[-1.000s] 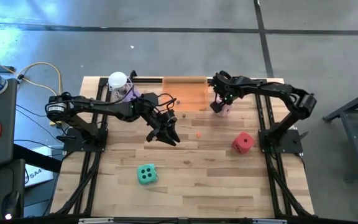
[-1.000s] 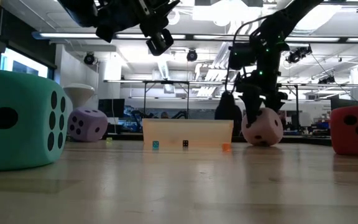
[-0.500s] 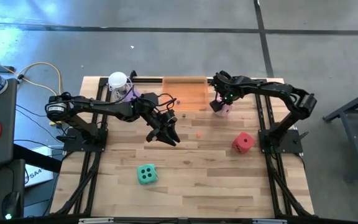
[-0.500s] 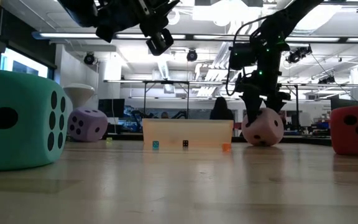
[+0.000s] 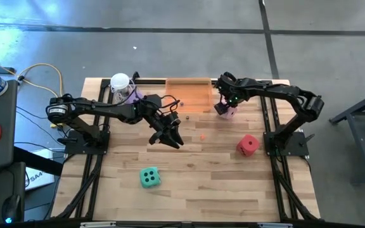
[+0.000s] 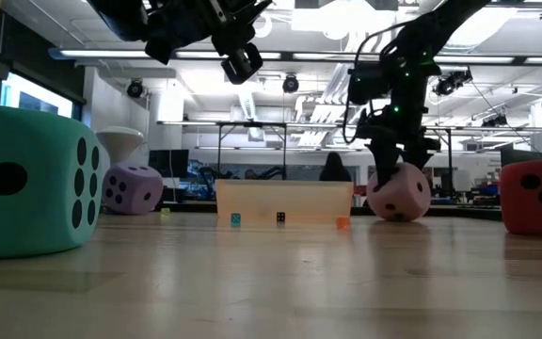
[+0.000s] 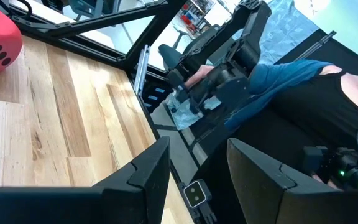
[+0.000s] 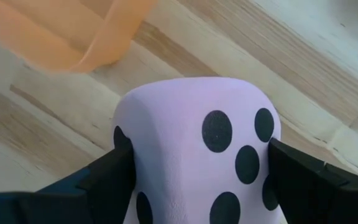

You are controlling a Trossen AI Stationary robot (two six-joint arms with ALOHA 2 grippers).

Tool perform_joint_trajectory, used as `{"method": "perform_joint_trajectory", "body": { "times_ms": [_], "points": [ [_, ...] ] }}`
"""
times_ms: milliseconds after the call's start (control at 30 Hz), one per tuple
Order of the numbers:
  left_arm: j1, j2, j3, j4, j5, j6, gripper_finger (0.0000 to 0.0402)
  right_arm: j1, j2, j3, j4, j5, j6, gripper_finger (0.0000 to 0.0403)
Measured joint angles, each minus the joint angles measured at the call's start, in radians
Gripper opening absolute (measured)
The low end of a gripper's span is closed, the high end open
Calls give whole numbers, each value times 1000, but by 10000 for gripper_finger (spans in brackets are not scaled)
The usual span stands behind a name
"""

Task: Pick & Place Dice
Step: Put the large pink dice into the orange bin

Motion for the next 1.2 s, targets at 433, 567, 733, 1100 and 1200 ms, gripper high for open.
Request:
{"method": "perform_joint_trajectory", "body": {
  "times_ms": [433, 567, 733, 1100, 1200],
  "points": [
    [0, 0, 0, 4, -27, -1, 155, 94, -252, 35, -61, 82, -7, 260],
    [0, 0, 0, 16, -40, -2, 155, 123, -279, 74, 56, 20, -6, 225],
    [0, 0, 0, 20, -50, -13, 155, 140, -227, 99, 298, -22, -37, 209],
    [-26, 0, 0, 18, 0, -16, 155, 124, 58, 244, 420, 37, -177, 196],
    [-26, 0, 0, 16, 29, -22, 155, 124, 102, 253, 425, 45, -180, 206]
  ]
}}
